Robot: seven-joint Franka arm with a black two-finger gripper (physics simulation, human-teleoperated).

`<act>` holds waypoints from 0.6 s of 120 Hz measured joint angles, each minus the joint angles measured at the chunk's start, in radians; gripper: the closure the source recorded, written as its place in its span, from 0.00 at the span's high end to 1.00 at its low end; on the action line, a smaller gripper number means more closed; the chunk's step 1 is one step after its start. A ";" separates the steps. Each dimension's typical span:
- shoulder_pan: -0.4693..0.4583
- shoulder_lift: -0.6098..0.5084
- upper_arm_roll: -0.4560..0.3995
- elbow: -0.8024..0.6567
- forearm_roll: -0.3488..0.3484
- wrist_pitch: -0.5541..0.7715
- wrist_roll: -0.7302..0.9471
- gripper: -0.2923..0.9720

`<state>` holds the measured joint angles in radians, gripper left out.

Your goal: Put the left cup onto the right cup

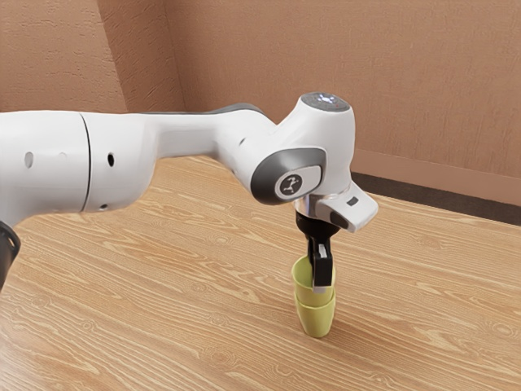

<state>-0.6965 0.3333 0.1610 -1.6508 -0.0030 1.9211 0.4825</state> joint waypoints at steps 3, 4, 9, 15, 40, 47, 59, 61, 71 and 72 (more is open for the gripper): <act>0.000 -0.001 0.000 0.000 0.000 0.000 0.000 0.75; 0.000 -0.002 0.000 0.000 0.000 0.000 0.000 0.75; 0.000 -0.005 0.000 -0.001 0.000 0.000 0.000 0.76; 0.000 -0.010 0.000 -0.002 0.000 0.000 0.001 0.76; 0.000 -0.041 0.000 -0.007 0.000 -0.003 0.001 0.76; 0.000 -0.050 0.000 -0.008 -0.001 -0.005 0.001 0.77; 0.001 -0.065 -0.002 -0.010 -0.001 -0.008 0.001 0.77; 0.002 -0.068 -0.003 -0.010 -0.001 -0.009 0.001 0.77; 0.006 -0.083 -0.009 -0.013 -0.001 -0.011 0.000 0.77; 0.006 -0.085 -0.009 -0.013 -0.001 -0.011 0.000 0.77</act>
<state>-0.6907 0.2484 0.1518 -1.6640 -0.0045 1.9098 0.4828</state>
